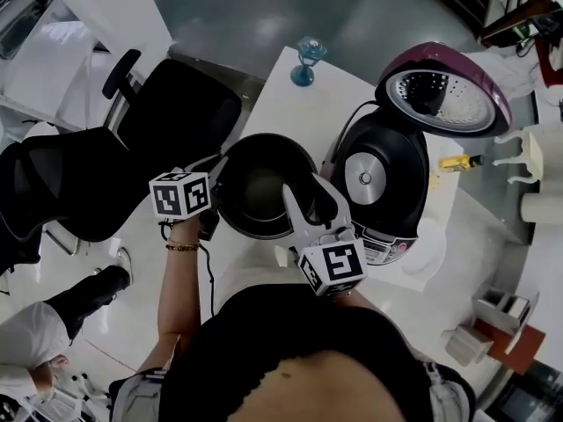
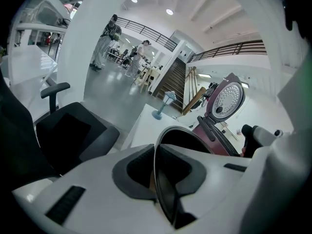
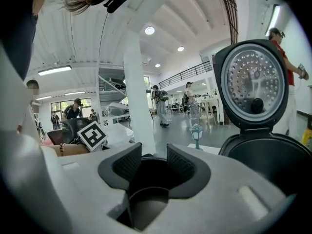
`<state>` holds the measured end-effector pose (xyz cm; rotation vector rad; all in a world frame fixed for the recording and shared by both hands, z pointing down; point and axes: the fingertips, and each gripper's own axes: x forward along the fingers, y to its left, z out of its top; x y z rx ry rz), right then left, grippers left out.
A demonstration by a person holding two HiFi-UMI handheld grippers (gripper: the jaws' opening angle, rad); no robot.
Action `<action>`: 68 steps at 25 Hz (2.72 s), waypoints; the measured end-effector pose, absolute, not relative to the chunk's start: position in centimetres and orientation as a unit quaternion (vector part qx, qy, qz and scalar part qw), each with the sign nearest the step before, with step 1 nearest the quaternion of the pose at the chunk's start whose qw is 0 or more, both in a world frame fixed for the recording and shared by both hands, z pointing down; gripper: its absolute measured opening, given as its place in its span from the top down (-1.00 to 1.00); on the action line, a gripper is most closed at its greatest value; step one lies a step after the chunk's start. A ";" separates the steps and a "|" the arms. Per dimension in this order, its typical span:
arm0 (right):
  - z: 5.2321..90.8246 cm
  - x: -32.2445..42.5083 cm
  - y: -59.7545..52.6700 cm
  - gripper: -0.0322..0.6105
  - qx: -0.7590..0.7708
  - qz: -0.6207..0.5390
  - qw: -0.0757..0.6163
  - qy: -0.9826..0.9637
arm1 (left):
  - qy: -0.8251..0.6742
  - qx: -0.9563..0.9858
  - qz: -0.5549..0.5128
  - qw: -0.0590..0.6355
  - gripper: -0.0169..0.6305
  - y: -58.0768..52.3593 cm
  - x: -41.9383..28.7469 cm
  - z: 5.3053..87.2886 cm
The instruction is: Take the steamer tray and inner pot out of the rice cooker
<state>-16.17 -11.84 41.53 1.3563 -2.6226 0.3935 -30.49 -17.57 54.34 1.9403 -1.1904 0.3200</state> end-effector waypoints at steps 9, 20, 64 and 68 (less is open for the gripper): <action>41.1 -15.7 -11.8 0.46 0.464 0.133 0.069 -0.873 | -0.461 0.781 0.135 0.400 0.85 -18.4 -29.1 54.3; 39.4 -14.1 -12.4 0.83 0.473 0.138 0.026 -0.870 | -0.532 0.785 0.103 0.302 0.85 -18.5 -31.4 48.6; 35.2 -4.5 -13.7 0.88 0.551 0.076 0.005 -0.831 | -0.590 0.801 0.035 0.100 0.94 -13.7 -28.8 35.1; 35.4 -4.9 -13.8 0.89 0.547 0.078 0.008 -0.833 | -0.589 0.801 0.039 0.100 0.94 -13.8 -29.1 35.4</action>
